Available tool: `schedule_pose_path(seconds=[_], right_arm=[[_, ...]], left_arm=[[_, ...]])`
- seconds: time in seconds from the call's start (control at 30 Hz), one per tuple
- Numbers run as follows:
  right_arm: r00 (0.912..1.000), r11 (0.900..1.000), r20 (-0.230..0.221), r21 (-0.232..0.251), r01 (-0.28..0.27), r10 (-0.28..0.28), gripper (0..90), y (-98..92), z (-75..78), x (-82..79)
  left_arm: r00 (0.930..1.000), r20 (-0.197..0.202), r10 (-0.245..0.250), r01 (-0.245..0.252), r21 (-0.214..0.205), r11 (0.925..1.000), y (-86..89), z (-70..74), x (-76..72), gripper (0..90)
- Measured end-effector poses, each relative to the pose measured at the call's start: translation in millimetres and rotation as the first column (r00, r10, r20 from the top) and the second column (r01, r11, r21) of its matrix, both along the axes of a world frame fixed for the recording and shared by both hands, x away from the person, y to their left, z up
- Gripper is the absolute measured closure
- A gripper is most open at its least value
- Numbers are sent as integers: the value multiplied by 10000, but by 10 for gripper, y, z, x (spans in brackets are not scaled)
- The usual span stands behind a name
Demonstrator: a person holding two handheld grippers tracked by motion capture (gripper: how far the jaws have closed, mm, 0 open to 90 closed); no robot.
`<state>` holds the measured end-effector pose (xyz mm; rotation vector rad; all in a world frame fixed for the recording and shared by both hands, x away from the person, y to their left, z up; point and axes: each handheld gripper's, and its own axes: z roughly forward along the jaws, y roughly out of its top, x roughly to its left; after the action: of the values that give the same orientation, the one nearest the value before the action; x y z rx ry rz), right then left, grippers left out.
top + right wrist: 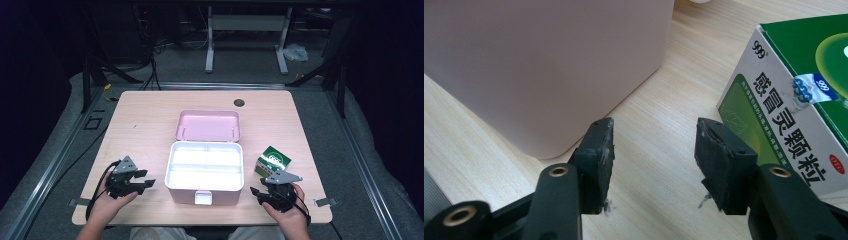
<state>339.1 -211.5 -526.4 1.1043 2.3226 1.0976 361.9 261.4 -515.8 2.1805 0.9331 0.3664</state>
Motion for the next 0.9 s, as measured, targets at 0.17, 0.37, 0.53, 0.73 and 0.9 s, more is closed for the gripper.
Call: schedule_pose_path(seconds=[0.17, 0.37, 0.53, 0.73, 0.9], right_arm=[[9998, 9998, -139, 156, -145, 147, 536, -38, -5, 28], [9995, 9997, -252, 139, -185, 188, 537, -51, -12, 36], [9994, 9995, -221, 130, -270, 273, 538, -32, 0, 2], [9991, 9992, -119, 43, -394, 395, 538, -2, 4, 4], [9992, 9993, -125, 42, -377, 377, 537, -13, 2, 10]], left_arm=[[9997, -54, -246, 247, 166, 9996, -12, 90, 35, 500], [9987, 28, -515, 515, 139, 9986, -37, 302, 81, 552], [9942, -8, -1078, 1075, 938, 9898, -160, 540, 167, 561], [9813, -45, -1926, 1913, 1397, 9715, -331, 879, 306, 577], [9618, -298, -2720, 2728, 1822, 9447, -481, 1112, 439, 597]])
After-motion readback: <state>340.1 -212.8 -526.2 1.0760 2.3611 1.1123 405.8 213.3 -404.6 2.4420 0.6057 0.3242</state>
